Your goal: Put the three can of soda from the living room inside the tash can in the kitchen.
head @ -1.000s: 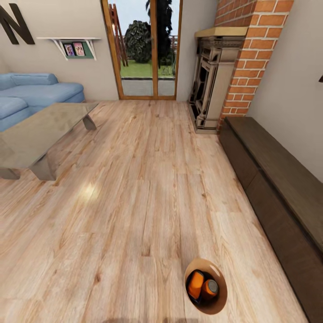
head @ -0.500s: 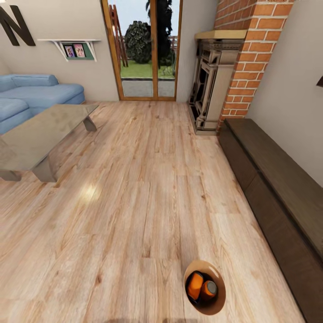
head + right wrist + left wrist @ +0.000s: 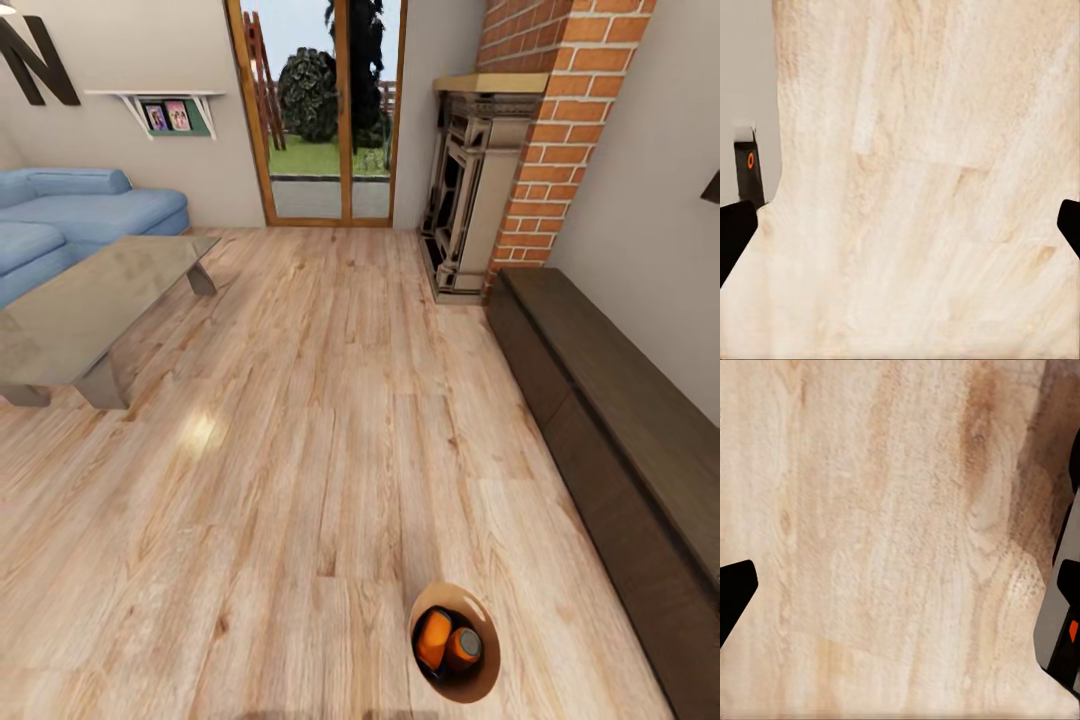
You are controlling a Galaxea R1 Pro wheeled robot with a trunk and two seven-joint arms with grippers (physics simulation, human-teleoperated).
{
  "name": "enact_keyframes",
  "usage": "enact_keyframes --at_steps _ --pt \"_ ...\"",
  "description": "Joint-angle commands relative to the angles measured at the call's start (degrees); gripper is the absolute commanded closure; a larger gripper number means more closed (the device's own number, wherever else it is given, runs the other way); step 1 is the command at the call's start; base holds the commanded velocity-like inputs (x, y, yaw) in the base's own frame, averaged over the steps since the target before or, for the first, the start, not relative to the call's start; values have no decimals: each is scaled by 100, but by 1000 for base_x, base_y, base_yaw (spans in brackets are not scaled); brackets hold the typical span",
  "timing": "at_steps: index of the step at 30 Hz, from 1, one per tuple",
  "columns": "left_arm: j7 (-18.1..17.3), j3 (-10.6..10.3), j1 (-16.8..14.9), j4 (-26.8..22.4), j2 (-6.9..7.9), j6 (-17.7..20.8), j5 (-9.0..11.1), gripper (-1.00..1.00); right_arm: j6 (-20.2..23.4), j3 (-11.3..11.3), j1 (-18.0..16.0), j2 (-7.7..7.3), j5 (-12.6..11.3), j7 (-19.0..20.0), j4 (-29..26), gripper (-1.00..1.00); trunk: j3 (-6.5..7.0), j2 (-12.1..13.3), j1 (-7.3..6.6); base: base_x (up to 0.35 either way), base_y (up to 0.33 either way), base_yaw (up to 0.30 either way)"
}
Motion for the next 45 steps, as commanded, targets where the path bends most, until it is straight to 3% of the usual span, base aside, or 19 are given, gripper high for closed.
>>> enact_keyframes --at_steps 1,9,13,19,33,42,45 --pt "0 -1 10 0 0 -3 0 -100 -16 -1 27 -14 -1 0 0 -100 19 42 -23 0 0 0" --pt "0 -22 46 -2 -101 -7 -39 -100 -273 -9 124 -48 -48 0 -4 -100 162 362 -198 0 0 0" --pt "0 -26 50 -5 -174 -10 -51 -100 -310 -10 133 -42 -313 5 -6 -100 234 523 -286 0 0 0" --pt "0 -32 51 -7 -284 -7 -56 -100 -322 -4 135 -2 -458 8 -27 -100 342 763 -418 0 0 0" --pt "13 -36 49 -8 -404 -2 -48 -100 -333 -1 136 32 -503 8 -86 -100 342 763 -418 0 0 0" --pt "25 -15 43 -6 -405 25 -26 -100 -329 -1 136 142 -508 6 -185 -100 342 763 -418 0 0 0" --pt "26 -13 42 -7 -405 28 -24 -100 -307 -5 136 250 -508 -5 -336 -100 342 763 -418 0 0 0"
